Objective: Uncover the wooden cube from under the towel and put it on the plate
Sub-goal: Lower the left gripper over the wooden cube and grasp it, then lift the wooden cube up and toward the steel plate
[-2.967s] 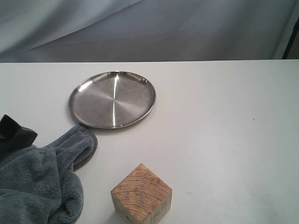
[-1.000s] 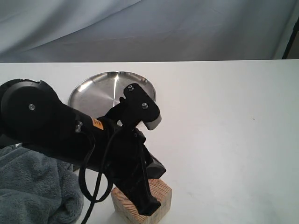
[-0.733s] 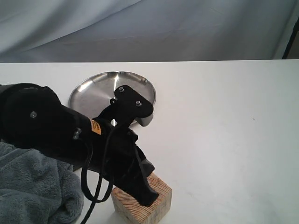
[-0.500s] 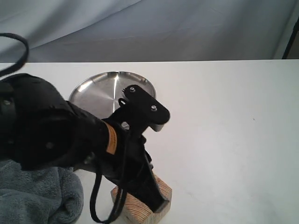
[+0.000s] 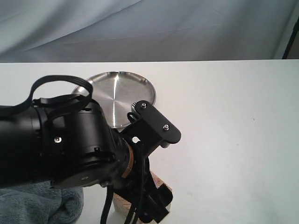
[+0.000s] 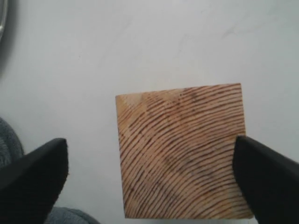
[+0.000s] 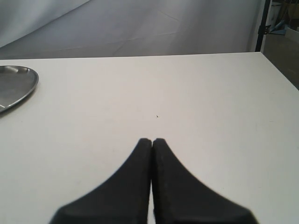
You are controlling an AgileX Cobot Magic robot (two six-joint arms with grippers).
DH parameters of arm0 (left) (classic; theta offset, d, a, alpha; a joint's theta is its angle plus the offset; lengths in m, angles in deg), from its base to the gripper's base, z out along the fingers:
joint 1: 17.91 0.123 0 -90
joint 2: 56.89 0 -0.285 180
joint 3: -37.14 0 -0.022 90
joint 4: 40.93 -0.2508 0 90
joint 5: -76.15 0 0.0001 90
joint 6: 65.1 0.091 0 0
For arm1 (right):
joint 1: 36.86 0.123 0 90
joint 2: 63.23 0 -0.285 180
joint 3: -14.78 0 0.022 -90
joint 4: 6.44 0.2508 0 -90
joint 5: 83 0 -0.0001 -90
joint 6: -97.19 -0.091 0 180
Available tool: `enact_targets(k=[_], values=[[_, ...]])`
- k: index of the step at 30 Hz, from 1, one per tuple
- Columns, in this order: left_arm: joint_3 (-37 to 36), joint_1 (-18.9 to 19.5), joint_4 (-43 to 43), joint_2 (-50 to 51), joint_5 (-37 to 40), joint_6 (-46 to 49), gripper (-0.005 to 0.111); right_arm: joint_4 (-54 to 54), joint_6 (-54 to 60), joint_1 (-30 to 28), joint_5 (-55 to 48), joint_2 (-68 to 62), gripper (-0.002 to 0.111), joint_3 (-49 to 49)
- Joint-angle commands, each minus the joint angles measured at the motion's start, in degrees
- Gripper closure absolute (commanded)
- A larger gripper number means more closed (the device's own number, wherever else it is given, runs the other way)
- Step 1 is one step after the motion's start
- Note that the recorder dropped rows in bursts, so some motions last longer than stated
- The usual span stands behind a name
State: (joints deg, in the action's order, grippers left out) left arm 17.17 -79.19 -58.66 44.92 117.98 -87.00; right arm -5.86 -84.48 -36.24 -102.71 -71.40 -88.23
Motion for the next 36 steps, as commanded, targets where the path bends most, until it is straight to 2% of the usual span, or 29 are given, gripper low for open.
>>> enact_targets(k=[1, 8, 13, 17, 19, 22, 26, 32, 34, 36], values=[[0.43, -0.35, -0.15, 0.11, -1.47, -0.09, 0.003, -0.58, -0.14, -0.01, 0.12, 0.38, 0.108, 0.22], [0.43, -0.35, 3.48, 0.11, -1.59, 0.63, 0.003, -0.58, -0.14, -0.01, 0.12, 0.38, 0.108, 0.22], [0.43, -0.22, 8.39, 0.96, -2.87, 7.65, 0.003, -0.58, -0.03, -0.01, 0.12, 0.38, 0.108, 0.22], [0.43, -0.22, 5.31, 5.33, -3.05, 7.65, 0.003, -0.58, -0.03, -0.01, 0.12, 0.38, 0.108, 0.22], [0.43, 0.22, 3.73, 6.68, -3.05, 6.61, 0.003, -0.58, -0.03, -0.01, 0.12, 0.38, 0.108, 0.22], [0.43, 3.13, 4.13, 6.94, -2.79, 5.34, 0.003, -0.58, -0.18, -0.01, 0.12, 0.38, 0.108, 0.22], [0.43, 6.03, 11.77, 7.29, -3.25, 10.44, 0.003, -0.58, -0.18, -0.01, 0.12, 0.38, 0.108, 0.22], [0.43, 6.03, 13.35, 7.45, -3.51, 11.96, 0.003, -0.58, -0.04, -0.01, 0.12, 0.38, 0.108, 0.22], [0.43, 6.03, 13.35, 7.45, -3.51, 11.83, 0.008, -0.58, -0.04, -0.01, 0.12, 0.38, 0.108, 0.22], [0.43, 6.03, 13.98, 7.45, -3.51, 11.71, 0.031, -0.58, -0.04, -0.01, 0.12, 0.38, 0.108, 0.22]])
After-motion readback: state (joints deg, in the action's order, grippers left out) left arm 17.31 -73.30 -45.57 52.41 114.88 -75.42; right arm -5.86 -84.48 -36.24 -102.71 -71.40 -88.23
